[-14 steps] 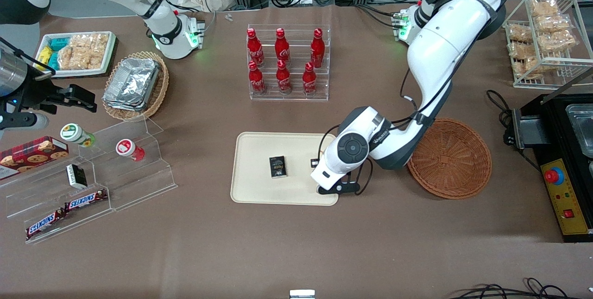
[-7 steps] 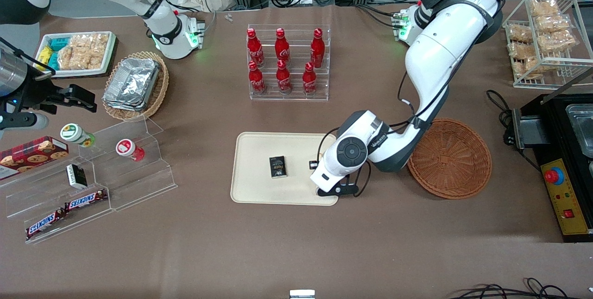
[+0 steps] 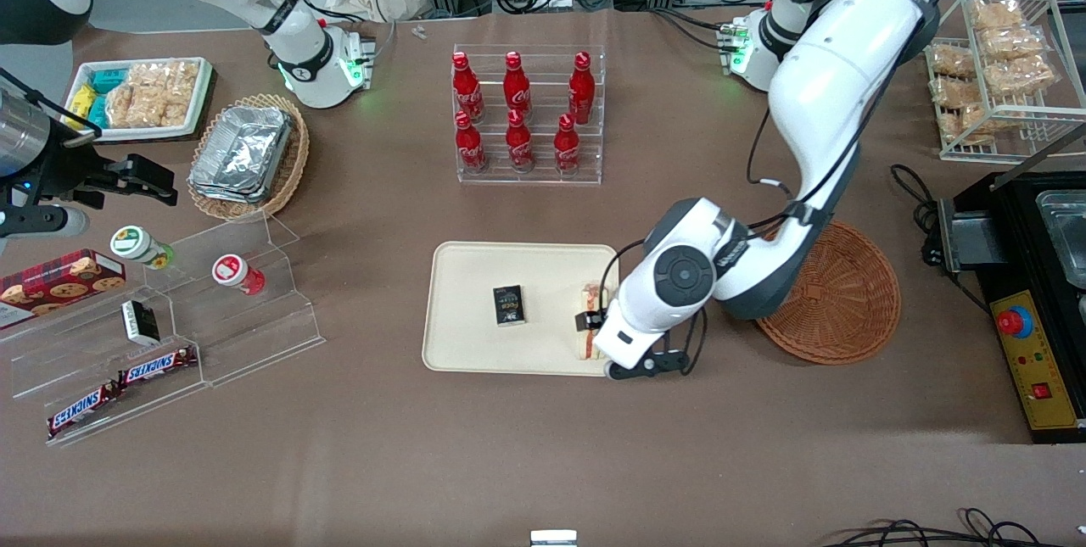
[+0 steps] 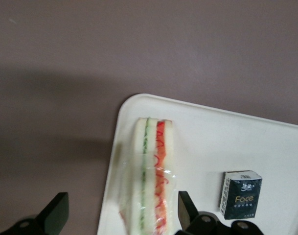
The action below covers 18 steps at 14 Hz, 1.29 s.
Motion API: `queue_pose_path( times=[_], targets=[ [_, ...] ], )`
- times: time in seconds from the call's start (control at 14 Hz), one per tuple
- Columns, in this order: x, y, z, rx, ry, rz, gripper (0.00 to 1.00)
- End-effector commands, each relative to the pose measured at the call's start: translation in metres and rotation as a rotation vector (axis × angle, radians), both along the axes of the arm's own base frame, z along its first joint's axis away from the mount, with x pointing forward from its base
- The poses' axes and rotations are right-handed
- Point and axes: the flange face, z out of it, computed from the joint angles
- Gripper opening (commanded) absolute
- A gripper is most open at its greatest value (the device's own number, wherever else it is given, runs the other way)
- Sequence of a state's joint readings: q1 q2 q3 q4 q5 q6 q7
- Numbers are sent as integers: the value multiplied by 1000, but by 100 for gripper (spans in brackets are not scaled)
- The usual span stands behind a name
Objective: Place sandwich from basket to tray
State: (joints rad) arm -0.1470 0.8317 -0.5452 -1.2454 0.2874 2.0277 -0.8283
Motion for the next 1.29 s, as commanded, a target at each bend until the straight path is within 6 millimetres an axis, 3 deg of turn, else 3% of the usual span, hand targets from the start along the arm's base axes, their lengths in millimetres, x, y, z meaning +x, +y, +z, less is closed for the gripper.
queue_pose_path(
  times=[0.0, 0.29, 0.57, 0.71, 0.86, 1.21],
  targets=[
    [4, 51, 67, 77, -5, 49, 100],
    [-3, 125, 127, 166, 10, 29, 100],
    [-36, 190, 174, 154, 11, 2, 100],
    [-46, 210, 192, 140, 4, -25, 100],
    [-43, 222, 195, 128, 4, -14, 100],
    [-43, 230, 200, 130, -3, -12, 100]
  ],
)
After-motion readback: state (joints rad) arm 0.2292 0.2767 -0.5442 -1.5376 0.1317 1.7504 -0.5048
